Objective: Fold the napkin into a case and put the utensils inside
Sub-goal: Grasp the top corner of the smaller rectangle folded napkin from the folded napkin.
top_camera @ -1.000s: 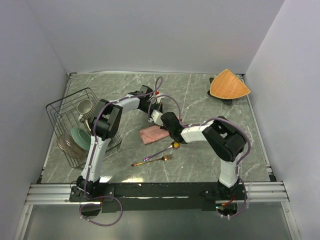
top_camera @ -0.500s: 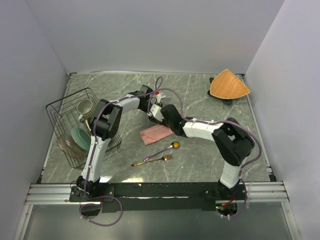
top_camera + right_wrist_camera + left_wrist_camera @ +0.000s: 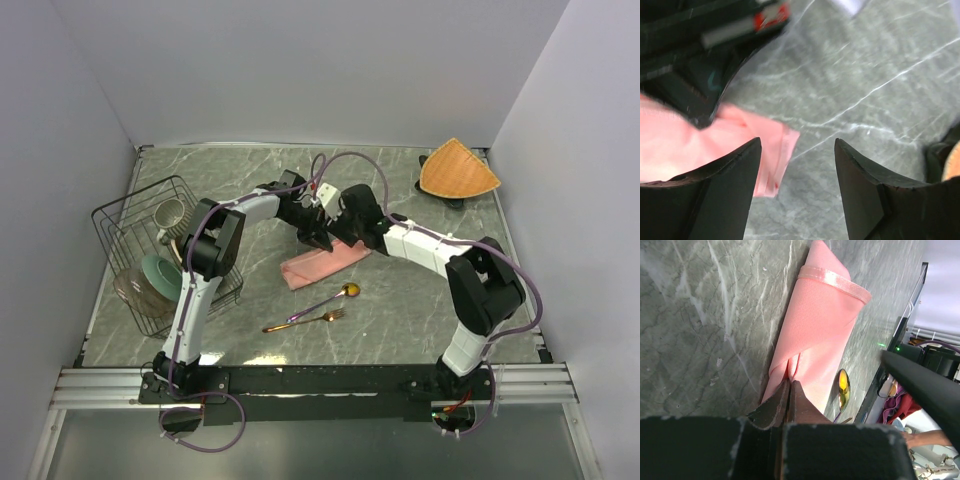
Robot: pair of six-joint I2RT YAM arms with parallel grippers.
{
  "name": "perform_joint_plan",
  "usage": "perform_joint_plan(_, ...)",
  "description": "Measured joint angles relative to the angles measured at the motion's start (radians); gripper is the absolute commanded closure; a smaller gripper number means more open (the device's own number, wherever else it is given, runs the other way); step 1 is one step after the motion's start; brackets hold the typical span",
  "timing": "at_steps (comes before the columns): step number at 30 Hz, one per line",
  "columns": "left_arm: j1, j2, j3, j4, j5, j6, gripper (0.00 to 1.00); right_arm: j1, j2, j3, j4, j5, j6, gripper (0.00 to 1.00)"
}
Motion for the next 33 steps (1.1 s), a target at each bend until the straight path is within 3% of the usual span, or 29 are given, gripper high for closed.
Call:
perform_joint_plan(5,0.000,0.000,0.000,0.000,0.000,0.000,0.99,0.000,0.023,-0.035,0.008,-0.021,-0.037,0.41)
perform_joint_plan(12,0.005,0.002,0.006,-0.008,0.000,0.001,0.99,0.000,0.097,-0.035,0.006,-0.040,-0.061,0.46)
perform_joint_plan(14,0.005,0.003,0.010,-0.015,-0.001,0.003,0.99,0.000,0.126,-0.031,0.003,-0.043,-0.064,0.52)
perform_joint_plan(17,0.006,0.003,0.011,-0.016,-0.002,0.004,0.99,0.000,0.134,-0.021,0.004,-0.045,-0.066,0.69)
perform_joint_plan(18,0.006,0.003,0.011,-0.016,-0.002,0.004,0.99,0.000,0.134,-0.021,0.003,-0.045,-0.065,0.78)
perform_joint_plan(21,0.006,0.003,0.012,-0.019,-0.002,0.004,0.99,-0.004,0.135,-0.021,-0.004,-0.045,-0.068,0.91)
perform_joint_plan(33,0.010,0.005,0.066,-0.084,-0.058,0.038,0.99,-0.011,0.135,-0.021,-0.021,-0.069,-0.066,0.94)
